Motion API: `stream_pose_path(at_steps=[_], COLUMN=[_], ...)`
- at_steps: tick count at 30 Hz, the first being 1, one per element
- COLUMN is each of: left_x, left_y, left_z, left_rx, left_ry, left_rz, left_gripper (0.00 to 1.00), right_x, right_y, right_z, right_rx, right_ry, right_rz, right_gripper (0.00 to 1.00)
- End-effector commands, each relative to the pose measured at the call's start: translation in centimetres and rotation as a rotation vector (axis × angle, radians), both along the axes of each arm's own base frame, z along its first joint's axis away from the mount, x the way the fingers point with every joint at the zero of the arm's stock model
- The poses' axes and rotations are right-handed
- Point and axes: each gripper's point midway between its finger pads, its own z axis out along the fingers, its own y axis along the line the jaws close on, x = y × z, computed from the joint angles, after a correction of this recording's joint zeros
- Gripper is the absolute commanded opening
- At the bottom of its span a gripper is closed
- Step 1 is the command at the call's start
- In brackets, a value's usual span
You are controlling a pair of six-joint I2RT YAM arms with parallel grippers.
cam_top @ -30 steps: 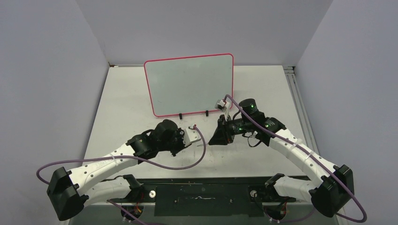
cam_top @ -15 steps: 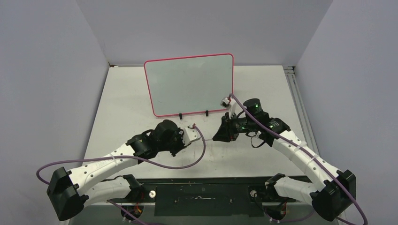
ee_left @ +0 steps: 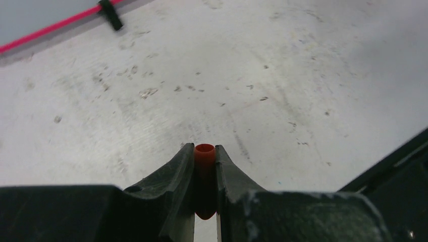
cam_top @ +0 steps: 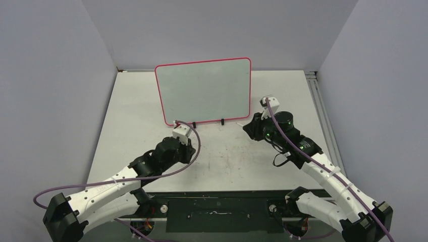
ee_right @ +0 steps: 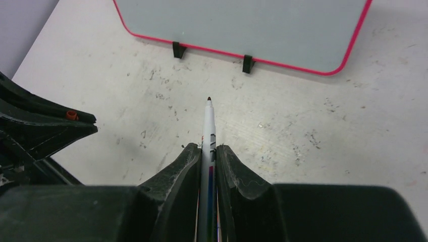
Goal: Write a sentence on the whiteboard
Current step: Place the pen cap at the center of the board.
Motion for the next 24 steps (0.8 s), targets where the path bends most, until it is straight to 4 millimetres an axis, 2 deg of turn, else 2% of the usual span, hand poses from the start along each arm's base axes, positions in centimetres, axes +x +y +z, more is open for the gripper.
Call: stream_pose_path(at_steps=[1, 7, 11, 19, 24], left_x=[2.6, 2.1, 1.5, 1.1, 0.8], left_y=[4.5, 9.5, 11.4, 10.9, 10.6], left_z=[-1.8, -5.5, -7.5, -9.5, -10.5], left_rx=[-0.118, -0.066, 0.001, 0.052, 0.057], left_ry=[0.085, 0.188, 0.241, 0.320, 0.356], left_rz=[0.398, 0.607, 0.681, 0.684, 0.675], left_gripper=[0.00, 0.01, 0.01, 0.06, 0.15], right_x=[2.2, 2.2, 2.1, 2.2, 2.2], right_y=[-2.0, -2.5, -2.4, -2.2, -2.2], right_z=[3.6, 3.3, 2.9, 2.6, 2.4], right_rx=[0.050, 0.061, 0.067, 0.076, 0.070], right_ry=[-0.162, -0.172, -0.156, -0.139, -0.131], right_rz=[-0.160, -0.186, -0.189, -0.189, -0.191], right_gripper=[0.05, 0.05, 0.05, 0.05, 0.05])
